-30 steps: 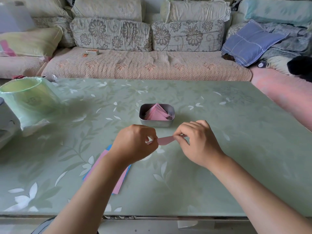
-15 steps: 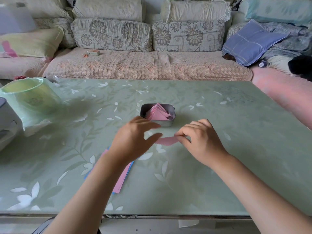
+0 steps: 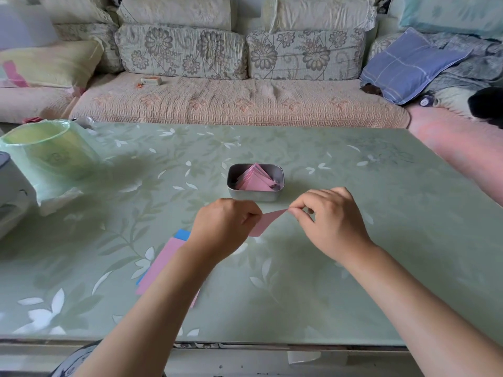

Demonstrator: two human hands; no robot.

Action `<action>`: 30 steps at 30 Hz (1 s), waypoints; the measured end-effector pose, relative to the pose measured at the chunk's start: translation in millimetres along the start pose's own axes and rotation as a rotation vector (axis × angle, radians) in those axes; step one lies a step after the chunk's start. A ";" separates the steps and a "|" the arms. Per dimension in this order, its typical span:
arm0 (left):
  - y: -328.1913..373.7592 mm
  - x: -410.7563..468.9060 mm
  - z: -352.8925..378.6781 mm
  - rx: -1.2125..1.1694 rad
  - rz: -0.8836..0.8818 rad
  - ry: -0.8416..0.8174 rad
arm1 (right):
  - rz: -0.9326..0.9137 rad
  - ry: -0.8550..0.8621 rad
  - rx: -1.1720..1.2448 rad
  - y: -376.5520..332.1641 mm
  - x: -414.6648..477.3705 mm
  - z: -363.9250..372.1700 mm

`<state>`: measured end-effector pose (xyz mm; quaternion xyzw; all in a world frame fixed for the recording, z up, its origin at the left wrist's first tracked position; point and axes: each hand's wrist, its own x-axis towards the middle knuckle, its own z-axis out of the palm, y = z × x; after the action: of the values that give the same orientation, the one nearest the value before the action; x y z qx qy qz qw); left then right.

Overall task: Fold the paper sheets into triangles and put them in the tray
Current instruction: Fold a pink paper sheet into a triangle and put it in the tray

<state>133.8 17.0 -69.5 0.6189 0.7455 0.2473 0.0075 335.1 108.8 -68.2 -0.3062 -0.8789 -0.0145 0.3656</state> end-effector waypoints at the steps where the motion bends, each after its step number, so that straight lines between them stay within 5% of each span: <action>1: -0.9 1.0 -0.2 -0.022 -0.039 -0.011 | 0.001 0.014 0.000 0.0 -0.5 0.6; 9: 6.7 7.1 -1.9 -0.976 -0.537 -0.131 | -0.099 -0.196 0.057 -11.2 -4.6 6.6; 18: 9.1 5.3 -1.0 -1.171 -0.551 -0.282 | -0.048 -0.075 0.217 -13.4 -5.2 12.7; 25: 13.1 2.0 -2.2 -1.141 -0.452 -0.403 | 0.449 -0.173 0.674 -12.1 -1.0 11.5; 30: 16.1 0.5 -3.8 -1.087 -0.365 -0.459 | 0.511 -0.192 0.791 -9.1 1.5 8.7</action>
<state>147.2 17.9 -60.0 0.4266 0.5860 0.4470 0.5243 323.8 104.4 -71.7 -0.3496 -0.7433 0.4397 0.3632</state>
